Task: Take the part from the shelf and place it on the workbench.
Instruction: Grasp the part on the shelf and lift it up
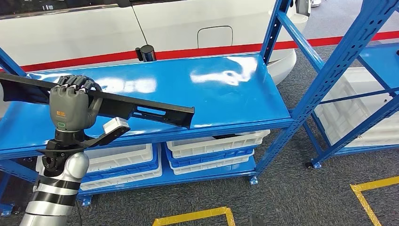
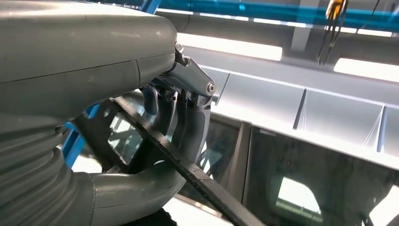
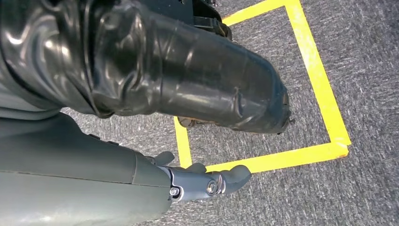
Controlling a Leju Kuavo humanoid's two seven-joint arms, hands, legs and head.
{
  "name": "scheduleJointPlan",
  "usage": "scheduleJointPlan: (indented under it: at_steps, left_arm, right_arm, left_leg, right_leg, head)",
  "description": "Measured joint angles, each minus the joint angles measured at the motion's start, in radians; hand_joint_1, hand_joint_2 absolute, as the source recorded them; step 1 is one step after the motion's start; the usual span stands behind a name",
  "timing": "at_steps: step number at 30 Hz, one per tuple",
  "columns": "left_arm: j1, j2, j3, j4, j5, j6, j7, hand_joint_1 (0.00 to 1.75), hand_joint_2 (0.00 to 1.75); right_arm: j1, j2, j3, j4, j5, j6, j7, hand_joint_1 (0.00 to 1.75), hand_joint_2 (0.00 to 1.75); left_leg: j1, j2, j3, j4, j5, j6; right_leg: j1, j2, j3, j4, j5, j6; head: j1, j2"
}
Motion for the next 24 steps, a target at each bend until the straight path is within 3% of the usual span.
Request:
scheduleJointPlan:
  at_steps: [24]
  left_arm:
    - [-0.036,0.015,-0.004,-0.079,-0.012,-0.025,0.007,1.75,1.75]
  right_arm:
    - [0.000,0.000,0.000,0.000,-0.010,0.013,0.000,0.00,0.00]
  left_leg:
    - [0.000,0.000,0.000,0.000,0.000,0.000]
  right_leg:
    - [0.000,0.000,0.000,0.000,0.000,0.000]
  head:
    - [0.000,0.000]
